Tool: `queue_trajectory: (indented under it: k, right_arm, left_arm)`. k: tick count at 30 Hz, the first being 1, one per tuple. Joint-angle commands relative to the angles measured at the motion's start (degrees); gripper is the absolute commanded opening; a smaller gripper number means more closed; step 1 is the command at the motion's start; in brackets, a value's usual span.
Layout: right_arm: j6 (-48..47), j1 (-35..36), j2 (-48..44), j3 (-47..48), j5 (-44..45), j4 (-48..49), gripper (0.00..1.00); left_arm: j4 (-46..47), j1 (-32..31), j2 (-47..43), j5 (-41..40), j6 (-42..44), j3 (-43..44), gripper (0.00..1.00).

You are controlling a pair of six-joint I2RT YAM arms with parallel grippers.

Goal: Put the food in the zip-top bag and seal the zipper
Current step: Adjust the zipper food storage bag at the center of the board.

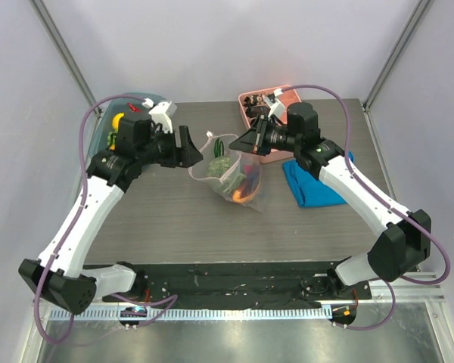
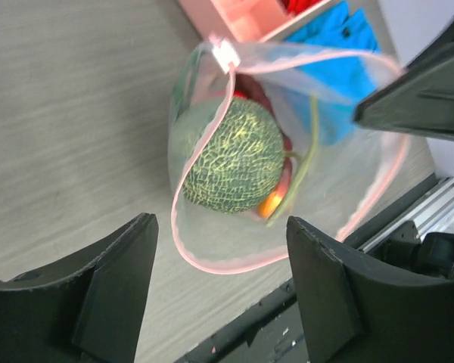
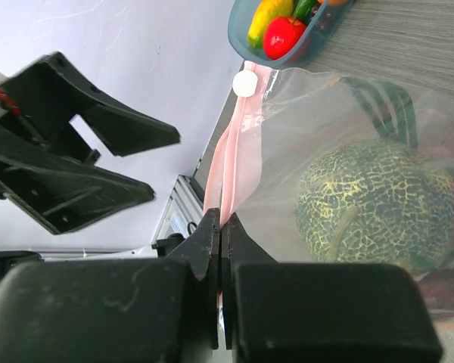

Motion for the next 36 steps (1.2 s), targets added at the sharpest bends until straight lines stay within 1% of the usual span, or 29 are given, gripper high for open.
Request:
queue_trajectory:
  k: [1, 3, 5, 6, 7, 8, 9, 10, 12, 14, 16, 18, 21, 22, 23, 27, 29, 30, 31, 32, 33, 34, 35, 36]
  right_arm:
    - [-0.3, 0.0, -2.4, 1.2, -0.6, 6.3, 0.01]
    - [-0.4, -0.1, -2.3, 1.2, -0.9, 6.3, 0.01]
    - [-0.3, 0.0, -2.5, 1.4, -1.3, 6.4, 0.01]
    - [-0.5, 0.0, -2.6, 1.4, -1.7, 6.4, 0.01]
    - [-1.0, -0.1, -3.0, 1.7, -1.7, 5.7, 0.01]
    - [-1.8, -0.1, -3.1, 1.9, -1.7, 4.8, 0.01]
    - [-2.8, -0.1, -3.2, 2.4, -1.2, 3.4, 0.01]
    - [-5.7, -0.1, -3.5, 3.1, -0.9, -0.2, 0.01]
    - [-8.1, -0.2, -4.1, 3.3, -0.2, -3.3, 0.01]
    - [-10.7, -0.2, -4.6, 3.3, -0.2, -6.3, 0.01]
    - [-11.5, -0.1, -4.5, 3.0, 0.9, -7.8, 0.01]
    - [-12.8, -0.1, -3.7, 3.1, 1.6, -8.4, 0.01]
    - [-13.8, -0.1, -2.6, 2.8, 2.5, -8.1, 0.01]
    - [-13.9, -0.2, -2.4, 1.8, 2.8, -7.6, 0.01]
    - [-14.2, -0.1, -2.4, 1.1, 2.4, -7.2, 0.01]
    - [-15.6, -0.2, -2.1, -2.6, 2.9, -6.5, 0.01]
    - [-15.7, -0.1, -2.0, -2.8, 3.3, -6.2, 0.01]
    - [-15.5, -0.1, -2.1, -2.6, 3.1, -5.9, 0.01]
    - [-15.3, -0.2, -1.8, -2.0, 3.1, -5.8, 0.01]
    - [-15.3, -0.1, -1.5, -1.6, 3.1, -5.7, 0.01]
    - [-15.4, -0.1, -1.4, -1.4, 3.0, -5.8, 0.01]
    - [-15.4, -0.1, -1.3, -1.1, 3.0, -5.7, 0.01]
    - [-15.2, -0.1, -1.2, -0.8, 3.1, -5.7, 0.01]
    - [-15.1, -0.1, -1.1, -0.6, 2.8, -5.7, 0.01]
  left_arm:
    - [-6.1, -0.1, 4.7, 1.5, 1.4, 0.3, 0.74]
    - [-6.3, -0.2, 6.2, 0.6, 1.2, -0.7, 0.74]
    - [-5.6, -0.3, 7.8, -0.1, 1.3, -1.4, 0.7]
    - [-5.5, -0.3, 8.3, 0.0, 1.2, -1.0, 0.66]
    - [-5.7, -0.3, 8.8, 2.6, 1.8, -0.2, 0.4]
    - [-5.9, -0.3, 9.1, 6.5, 2.6, 2.7, 0.2]
    - [-5.3, -0.6, 8.8, 10.2, 3.1, 4.3, 0.07]
    - [-4.8, -1.2, 7.9, 14.4, 2.6, 5.8, 0.0]
    - [-1.6, -3.8, 5.4, 16.2, 1.0, 9.8, 0.0]
    - [-1.2, -6.2, 5.3, 17.6, -1.2, 12.9, 0.0]
    - [-1.7, -6.3, 6.6, 18.6, -3.2, 13.0, 0.0]
    - [-4.4, -6.3, 8.1, 17.4, -3.4, 11.2, 0.0]
    - [-2.0, -3.4, 9.5, 17.3, -4.6, 6.6, 0.0]
    - [-0.6, -0.7, 10.0, 18.2, -5.8, 5.6, 0.0]
    - [0.4, 0.3, 10.3, 19.4, -6.6, 3.9, 0.0]
    - [-2.3, 2.0, 12.1, 18.4, -2.6, 3.9, 0.0]
    - [-2.7, 2.0, 11.1, 18.9, -1.2, 3.7, 0.08]
    - [-2.4, 2.3, 10.4, 19.1, -1.0, 3.6, 0.14]
    - [-2.0, 3.4, 9.7, 20.5, -0.1, 3.5, 0.31]
    - [-1.7, 4.4, 9.1, 20.9, 0.4, 3.9, 0.41]
    - [-1.6, 5.4, 8.2, 21.0, 0.6, 4.3, 0.53]
    - [-1.6, 8.4, 7.8, 20.2, 1.0, 4.8, 0.71]
    - [-0.8, 10.2, 7.5, 20.1, 1.0, 5.9, 0.76]
    - [-0.3, 12.1, 7.5, 20.2, 1.1, 6.6, 0.87]
